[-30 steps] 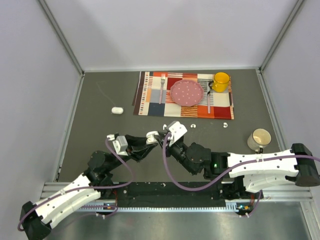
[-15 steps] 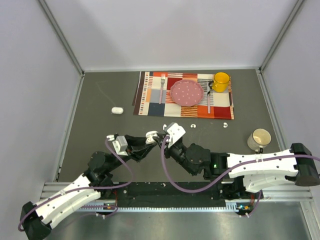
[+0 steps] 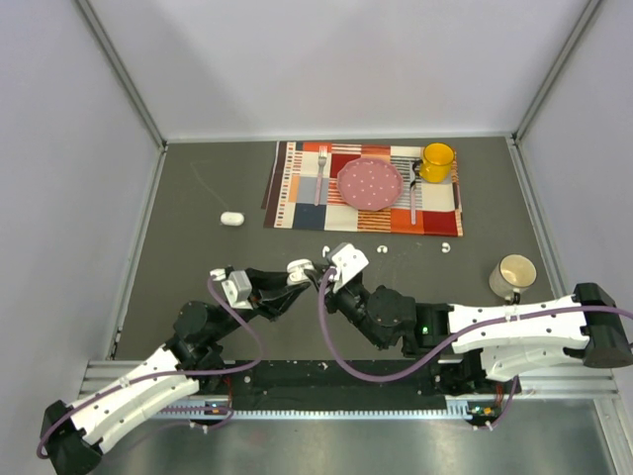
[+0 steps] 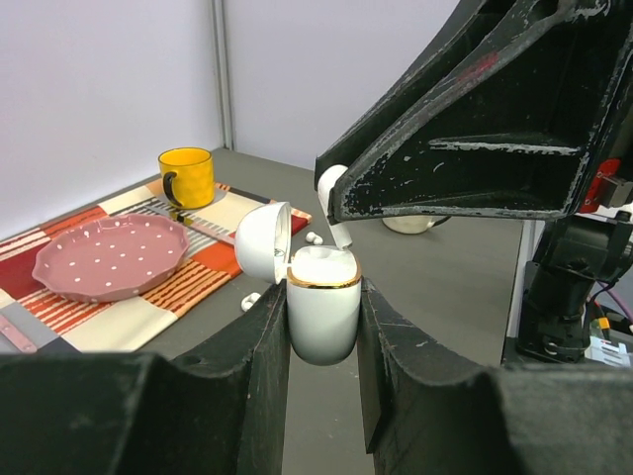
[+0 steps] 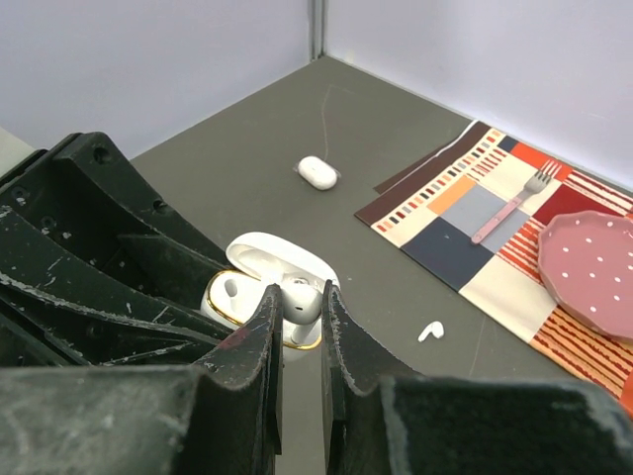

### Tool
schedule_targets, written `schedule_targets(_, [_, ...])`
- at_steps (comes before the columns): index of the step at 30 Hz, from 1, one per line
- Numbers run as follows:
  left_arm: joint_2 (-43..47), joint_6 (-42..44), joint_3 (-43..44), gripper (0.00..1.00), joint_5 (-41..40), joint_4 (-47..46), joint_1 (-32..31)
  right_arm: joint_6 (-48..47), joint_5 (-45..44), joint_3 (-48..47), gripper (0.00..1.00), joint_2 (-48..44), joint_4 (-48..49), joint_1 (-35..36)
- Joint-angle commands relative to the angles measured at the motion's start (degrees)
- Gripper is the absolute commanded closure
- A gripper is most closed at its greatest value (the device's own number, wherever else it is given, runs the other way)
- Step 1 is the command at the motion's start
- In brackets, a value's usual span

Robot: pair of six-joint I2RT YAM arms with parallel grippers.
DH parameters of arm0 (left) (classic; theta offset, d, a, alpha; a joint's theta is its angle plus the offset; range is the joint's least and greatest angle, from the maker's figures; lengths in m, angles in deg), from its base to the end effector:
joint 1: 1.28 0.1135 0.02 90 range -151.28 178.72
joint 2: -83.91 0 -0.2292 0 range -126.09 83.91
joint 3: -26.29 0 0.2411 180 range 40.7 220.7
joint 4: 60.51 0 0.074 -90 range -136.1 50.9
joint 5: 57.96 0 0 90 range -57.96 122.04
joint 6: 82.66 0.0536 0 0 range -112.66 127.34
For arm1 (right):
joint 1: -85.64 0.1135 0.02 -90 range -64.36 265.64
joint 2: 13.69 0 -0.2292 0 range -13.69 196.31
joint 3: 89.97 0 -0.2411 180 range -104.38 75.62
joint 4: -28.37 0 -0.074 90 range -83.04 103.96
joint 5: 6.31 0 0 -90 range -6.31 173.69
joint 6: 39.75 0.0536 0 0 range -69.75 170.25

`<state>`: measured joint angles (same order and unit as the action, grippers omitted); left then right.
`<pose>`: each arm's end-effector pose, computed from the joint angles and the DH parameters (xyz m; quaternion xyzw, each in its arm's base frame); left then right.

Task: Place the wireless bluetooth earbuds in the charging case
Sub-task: Insert the right earbud into the right side groove of the charging case.

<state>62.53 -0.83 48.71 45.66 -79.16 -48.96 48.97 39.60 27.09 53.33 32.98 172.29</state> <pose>0.1027 -0.1315 0.2439 0.2845 0.5053 -0.4405 0.6853 0.0538 0.2808 0.3084 -0.2610 0.6547 0.2522 0.6631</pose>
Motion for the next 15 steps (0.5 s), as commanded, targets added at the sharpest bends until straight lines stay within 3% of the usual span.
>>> schedule_targets(1, [0.7,1.2,-0.1,1.0,-0.3,-7.0,0.3,0.9,-1.9,-2.4,1.0,0.1,0.9,1.2])
schedule_targets(15, [-0.6,1.2,0.3,1.0,1.8,-8.1,0.3,0.9,-1.5,-2.5,1.0,0.0,2.9,1.2])
